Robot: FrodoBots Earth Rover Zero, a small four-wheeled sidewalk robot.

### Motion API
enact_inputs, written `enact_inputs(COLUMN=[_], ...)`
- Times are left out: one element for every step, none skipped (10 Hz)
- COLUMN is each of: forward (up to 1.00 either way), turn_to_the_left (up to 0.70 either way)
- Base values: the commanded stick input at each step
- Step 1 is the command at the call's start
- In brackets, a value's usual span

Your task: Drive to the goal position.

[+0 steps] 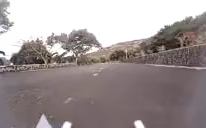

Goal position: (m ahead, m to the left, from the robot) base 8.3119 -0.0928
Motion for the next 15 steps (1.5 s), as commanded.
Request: enact_inputs(forward=[0.5, 0.5, 0.5, 0.5, 0.5, 0.5, 0.5, 0.5, 0.5, 0.5, 0.5, 0.5, 0.5, 0.5, 0.5], turn_to_the_left=[0.0, 0.0, 0.0, 0.0, 0.0, 0.0, 0.0, 0.0, 0.0, 0.0, 0.0, 0.0, 0.0, 0.0, 0.0])
